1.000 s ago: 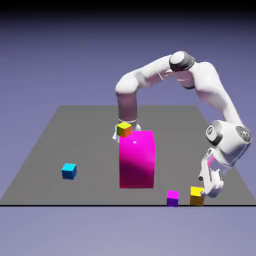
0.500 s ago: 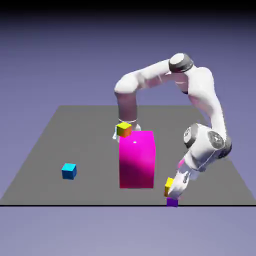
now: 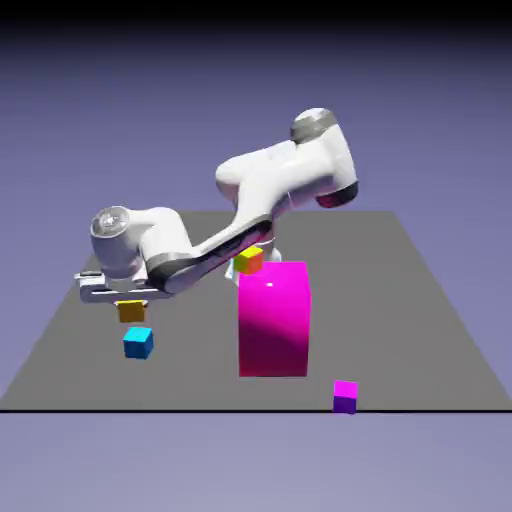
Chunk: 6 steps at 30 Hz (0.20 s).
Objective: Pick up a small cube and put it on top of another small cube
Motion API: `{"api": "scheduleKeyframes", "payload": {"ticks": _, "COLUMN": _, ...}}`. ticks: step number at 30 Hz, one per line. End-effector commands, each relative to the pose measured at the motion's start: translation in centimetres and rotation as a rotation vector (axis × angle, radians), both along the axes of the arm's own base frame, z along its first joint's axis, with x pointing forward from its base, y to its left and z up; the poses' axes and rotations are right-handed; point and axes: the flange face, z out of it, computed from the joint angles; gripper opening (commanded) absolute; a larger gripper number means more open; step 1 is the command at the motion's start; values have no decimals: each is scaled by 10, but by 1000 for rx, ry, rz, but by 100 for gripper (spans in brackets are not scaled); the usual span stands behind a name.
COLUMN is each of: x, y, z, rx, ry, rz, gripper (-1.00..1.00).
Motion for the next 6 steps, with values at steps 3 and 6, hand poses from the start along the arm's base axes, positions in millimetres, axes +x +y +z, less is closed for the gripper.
{"api": "scheduleKeyframes", "payload": {"ticks": 3, "x": -11, "y": -1, "z": -29, "rx": 0, "ry": 1, "rz": -2, "gripper": 100}}
{"api": "scheduleKeyframes", "payload": {"ticks": 6, "x": 2, "y": 0, "z": 6, "rx": 1, "ry": 0, "rz": 0, "gripper": 100}}
